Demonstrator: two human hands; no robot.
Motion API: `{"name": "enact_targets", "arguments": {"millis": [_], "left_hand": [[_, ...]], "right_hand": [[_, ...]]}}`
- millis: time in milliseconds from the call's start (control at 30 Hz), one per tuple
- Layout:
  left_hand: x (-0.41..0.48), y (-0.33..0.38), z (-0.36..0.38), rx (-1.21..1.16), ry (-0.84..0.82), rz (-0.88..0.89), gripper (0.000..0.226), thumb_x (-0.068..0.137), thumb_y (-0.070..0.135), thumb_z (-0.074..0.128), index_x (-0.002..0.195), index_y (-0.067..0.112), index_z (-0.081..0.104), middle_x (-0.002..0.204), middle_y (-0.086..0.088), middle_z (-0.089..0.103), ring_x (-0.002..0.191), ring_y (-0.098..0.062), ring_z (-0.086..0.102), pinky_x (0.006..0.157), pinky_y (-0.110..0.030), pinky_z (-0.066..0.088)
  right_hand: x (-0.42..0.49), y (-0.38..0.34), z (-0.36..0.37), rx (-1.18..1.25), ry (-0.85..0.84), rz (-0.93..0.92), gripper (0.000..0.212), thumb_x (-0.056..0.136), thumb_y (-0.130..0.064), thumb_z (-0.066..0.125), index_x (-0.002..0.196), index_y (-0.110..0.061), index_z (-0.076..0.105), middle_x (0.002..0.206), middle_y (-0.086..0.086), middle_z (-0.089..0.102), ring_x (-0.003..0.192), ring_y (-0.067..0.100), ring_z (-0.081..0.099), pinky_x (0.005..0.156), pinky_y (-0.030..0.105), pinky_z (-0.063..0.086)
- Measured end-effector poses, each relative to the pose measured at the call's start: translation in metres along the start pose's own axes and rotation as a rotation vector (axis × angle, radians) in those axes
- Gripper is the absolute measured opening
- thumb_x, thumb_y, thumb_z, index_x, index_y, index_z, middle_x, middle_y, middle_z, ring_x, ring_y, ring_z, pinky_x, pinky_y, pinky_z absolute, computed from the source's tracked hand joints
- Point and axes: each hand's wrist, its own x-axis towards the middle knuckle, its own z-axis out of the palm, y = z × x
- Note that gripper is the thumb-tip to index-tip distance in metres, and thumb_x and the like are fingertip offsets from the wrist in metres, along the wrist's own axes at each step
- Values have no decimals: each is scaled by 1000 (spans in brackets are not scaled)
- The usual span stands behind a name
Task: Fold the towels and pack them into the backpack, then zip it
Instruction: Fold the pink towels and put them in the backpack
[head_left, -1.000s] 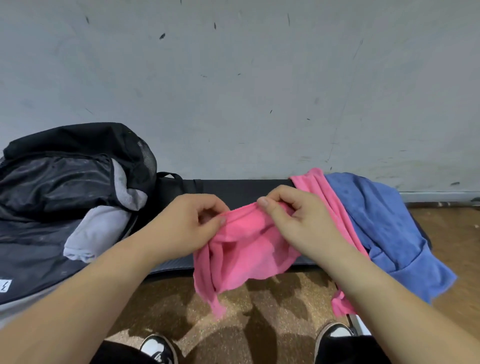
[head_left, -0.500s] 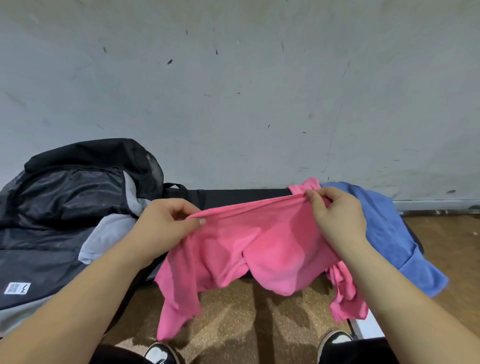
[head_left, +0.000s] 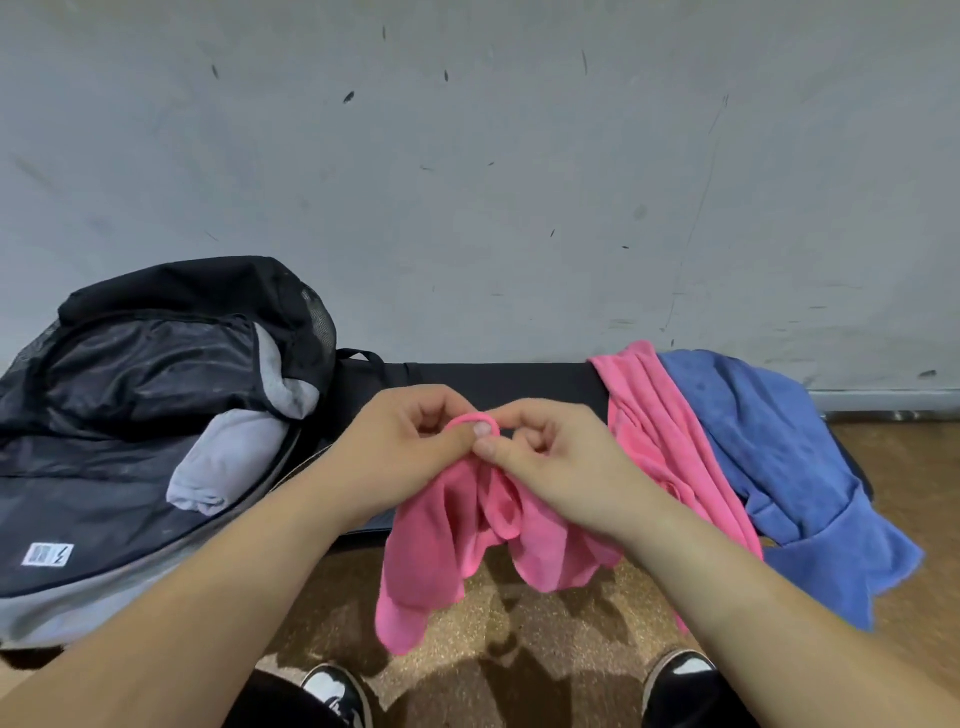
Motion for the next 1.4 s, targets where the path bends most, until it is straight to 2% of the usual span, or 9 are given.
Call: {"name": "enact_targets", "arguments": {"millis": [100,300,500,733,833,967,1067,1200,1400], "left_hand": [[4,-3,-5,43,-17,9,3,92,17,80,93,14,78,90,-8,80,81,-14,70,77,-33,57],[14,-14,-25,339,-19,-70,13,83,31,88,87,23,79,81,-6,80,71,-17,73,73,-45,61],[17,-17,-52,439,161,-161,24,78,31,91,73,14,75,63,2,66,53,1,53,51,-15,42],[16,-1,-18,143,93,-77,3,92,14,79,93,16,81,88,-2,80,79,-5,71,71,-23,56],[20,-1,-6,224,76,-15,16,93,12,75,100,25,80,92,8,80,85,-1,72,77,-20,56],[24,4,7,386,70,88,42,91,22,78,132,28,69,104,16,72,90,5,65,85,-19,52],[25,7,9,462,-3,116,33,92,25,78,124,29,74,114,15,72,105,2,65,97,-23,51],[29,2,13,434,16,137,12,89,27,80,99,34,80,96,8,71,92,-4,68,86,-35,55],[38,0,4,455,275,157,5,92,21,75,90,24,78,91,9,73,90,-5,66,84,-27,53]], "right_hand": [[9,11,-8,-151,58,-10,21,93,-33,77,82,-16,74,73,20,69,60,11,54,60,30,45],[29,29,-34,-201,344,59,22,97,-27,71,80,-12,70,64,4,65,57,7,50,58,27,44],[42,56,-55,-266,456,160,21,98,-30,69,82,-16,70,68,-3,64,61,10,53,65,31,42],[37,33,-32,80,232,167,18,93,-13,75,106,-25,73,70,-2,61,70,12,58,77,35,53],[31,14,-20,24,156,43,33,91,3,70,112,-23,69,77,1,72,71,9,64,79,27,54],[23,2,-14,-44,111,-82,38,88,-3,78,116,-24,62,83,3,79,78,19,70,78,27,53],[24,5,-20,-6,140,-90,39,87,-4,80,112,-25,59,85,2,80,82,25,72,79,30,54],[23,6,-23,70,189,-66,37,84,-4,84,108,-18,60,82,5,79,80,37,69,79,44,56],[25,21,-46,-86,85,80,13,85,-25,85,85,-16,75,67,3,61,64,11,54,65,32,46]]}}
